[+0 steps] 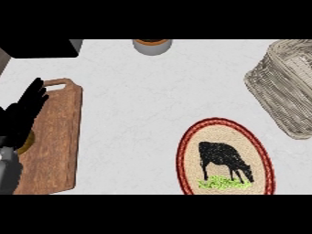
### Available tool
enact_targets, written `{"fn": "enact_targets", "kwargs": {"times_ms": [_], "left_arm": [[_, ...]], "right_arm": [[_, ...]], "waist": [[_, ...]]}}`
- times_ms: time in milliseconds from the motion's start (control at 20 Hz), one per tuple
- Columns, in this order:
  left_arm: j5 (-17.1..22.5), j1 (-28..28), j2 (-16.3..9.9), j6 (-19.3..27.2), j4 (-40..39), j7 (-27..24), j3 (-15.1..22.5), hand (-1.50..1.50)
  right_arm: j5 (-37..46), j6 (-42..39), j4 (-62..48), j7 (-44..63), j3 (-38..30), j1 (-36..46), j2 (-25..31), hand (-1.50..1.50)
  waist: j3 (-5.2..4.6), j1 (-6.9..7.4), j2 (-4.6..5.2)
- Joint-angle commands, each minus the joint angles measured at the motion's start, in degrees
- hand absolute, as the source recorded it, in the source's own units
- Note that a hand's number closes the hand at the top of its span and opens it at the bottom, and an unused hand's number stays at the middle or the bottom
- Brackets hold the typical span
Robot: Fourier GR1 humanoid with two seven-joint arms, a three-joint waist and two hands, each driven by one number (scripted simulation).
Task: Pick the pear from the placemat and place it in the basket
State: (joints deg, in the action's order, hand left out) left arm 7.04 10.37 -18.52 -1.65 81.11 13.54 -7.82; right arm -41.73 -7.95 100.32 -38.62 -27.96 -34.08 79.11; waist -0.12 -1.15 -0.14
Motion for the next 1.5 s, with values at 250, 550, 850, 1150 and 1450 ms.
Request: {"fn": "enact_targets", "kwargs": {"times_ms": [250, 550, 850, 1150, 1450], "left_arm": [[-3.45, 3.43, 3.54, 1.26, -3.12, -1.29, 3.15, 0.00], [0.16, 4.85, 0.09, -4.31, -6.51, -2.41, -0.26, 0.00], [-3.87, 5.68, 3.79, 1.22, -4.23, -0.27, 2.39, 0.00], [-3.81, 4.06, 3.94, -0.77, -6.91, -4.60, 2.08, 0.00], [-2.66, 1.95, 2.77, -1.81, -2.66, -3.22, 0.73, 0.00]], "right_arm": [[5.29, -0.51, -14.92, 2.50, 12.32, 18.33, -0.45, 1.50], [11.70, -3.99, -28.30, -0.82, 20.97, 33.17, -5.61, 1.50], [20.90, -5.43, -39.87, -0.28, 28.48, 48.26, -14.04, 1.50], [24.95, -3.30, -53.42, 3.82, 29.83, 59.07, -20.72, -1.50], [31.11, -9.31, -65.14, -2.82, 29.19, 69.18, -23.25, -1.50]], "waist": [[0.18, 2.90, 0.72], [0.19, 3.75, 0.86], [0.20, 3.59, 0.78], [0.17, 3.19, 0.79], [0.20, 2.94, 0.48]]}}
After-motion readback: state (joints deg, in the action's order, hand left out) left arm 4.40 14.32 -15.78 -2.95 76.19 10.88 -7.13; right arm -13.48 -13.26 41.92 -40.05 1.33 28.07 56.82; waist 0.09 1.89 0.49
